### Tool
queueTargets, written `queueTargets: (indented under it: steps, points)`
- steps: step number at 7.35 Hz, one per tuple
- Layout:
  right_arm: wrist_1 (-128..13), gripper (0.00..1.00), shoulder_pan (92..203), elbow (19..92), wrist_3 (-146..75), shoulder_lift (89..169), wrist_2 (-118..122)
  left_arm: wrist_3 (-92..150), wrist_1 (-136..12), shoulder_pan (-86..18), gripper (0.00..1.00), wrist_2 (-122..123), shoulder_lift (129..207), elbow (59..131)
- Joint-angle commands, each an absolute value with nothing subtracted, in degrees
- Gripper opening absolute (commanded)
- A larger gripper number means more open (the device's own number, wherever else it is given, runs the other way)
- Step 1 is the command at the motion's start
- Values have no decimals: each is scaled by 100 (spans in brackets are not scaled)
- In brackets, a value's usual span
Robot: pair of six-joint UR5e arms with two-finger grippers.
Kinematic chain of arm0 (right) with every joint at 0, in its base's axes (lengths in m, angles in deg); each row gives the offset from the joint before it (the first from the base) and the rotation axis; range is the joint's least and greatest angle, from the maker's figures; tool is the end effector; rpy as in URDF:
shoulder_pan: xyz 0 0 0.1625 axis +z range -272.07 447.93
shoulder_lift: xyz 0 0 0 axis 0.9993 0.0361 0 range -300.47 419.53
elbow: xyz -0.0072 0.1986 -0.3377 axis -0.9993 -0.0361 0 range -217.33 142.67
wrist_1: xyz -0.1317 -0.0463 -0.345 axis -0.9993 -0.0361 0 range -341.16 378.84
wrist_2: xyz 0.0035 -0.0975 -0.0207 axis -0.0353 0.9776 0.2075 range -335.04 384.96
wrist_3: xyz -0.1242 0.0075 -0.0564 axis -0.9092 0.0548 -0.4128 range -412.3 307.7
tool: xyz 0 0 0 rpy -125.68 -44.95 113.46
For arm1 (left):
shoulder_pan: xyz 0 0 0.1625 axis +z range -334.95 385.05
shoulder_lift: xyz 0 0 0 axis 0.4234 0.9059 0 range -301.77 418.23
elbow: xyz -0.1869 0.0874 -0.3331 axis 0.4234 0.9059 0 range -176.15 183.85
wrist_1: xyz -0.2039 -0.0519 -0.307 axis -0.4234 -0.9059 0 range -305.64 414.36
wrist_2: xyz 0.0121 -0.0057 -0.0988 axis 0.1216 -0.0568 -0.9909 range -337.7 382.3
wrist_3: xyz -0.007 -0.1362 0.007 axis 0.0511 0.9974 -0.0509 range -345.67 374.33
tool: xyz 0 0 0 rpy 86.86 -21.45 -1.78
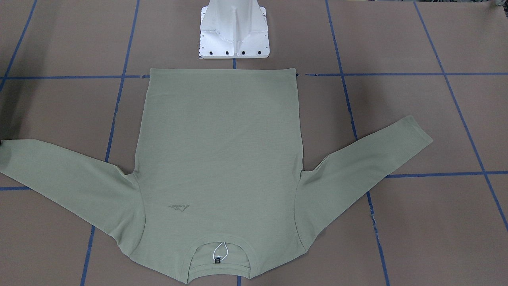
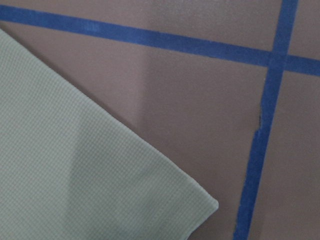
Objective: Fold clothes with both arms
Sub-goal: 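Close the right gripper on the sleeve cuff nearest it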
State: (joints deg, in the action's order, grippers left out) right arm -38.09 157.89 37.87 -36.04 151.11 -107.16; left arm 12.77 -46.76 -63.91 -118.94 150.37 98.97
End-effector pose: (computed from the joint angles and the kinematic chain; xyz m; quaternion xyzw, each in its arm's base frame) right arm -0.1141 -0.4344 0.7206 0.0180 -0.3801 -0.0826 0.9211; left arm -0.0181 -0.4813 0.5598 0.1460 0.4262 0.0893 0.8883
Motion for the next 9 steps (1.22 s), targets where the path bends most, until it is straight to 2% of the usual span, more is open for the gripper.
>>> queueTargets:
  steps: [1,3,4,5,6,7,8,9]
  points:
    - [-3811,100,15789,3729,-3604,15111,-10705,1284,-4680,-6398,100,-11894,15051,9912]
    - [-3820,99,15789,3729,-3604,15111,-10705,1284,-4680,-6390,100,-11894,15051,9930]
    - [-3820,74,15789,3702,-3586,15111,-10723,1284,-4680,-6390,100,-11894,15051,9930]
    - [-3820,45,15789,3702,-3586,15103,-10731,1284,-4680,-6398,100,-11894,15051,9939]
    - [-3820,22,15789,3702,-3586,15103,-10731,1284,-4680,-6398,100,-11894,15051,9939]
    - [-3812,8,15789,3711,-3595,15103,-10740,1284,-4680,-6390,100,-11894,15060,9939]
    - [-3811,0,15789,3737,-3595,15094,-10758,1284,-4671,-6398,100,-11894,15060,9939]
    - [-3811,0,15789,3755,-3586,15094,-10775,1284,-4680,-6398,100,-11894,15060,9939]
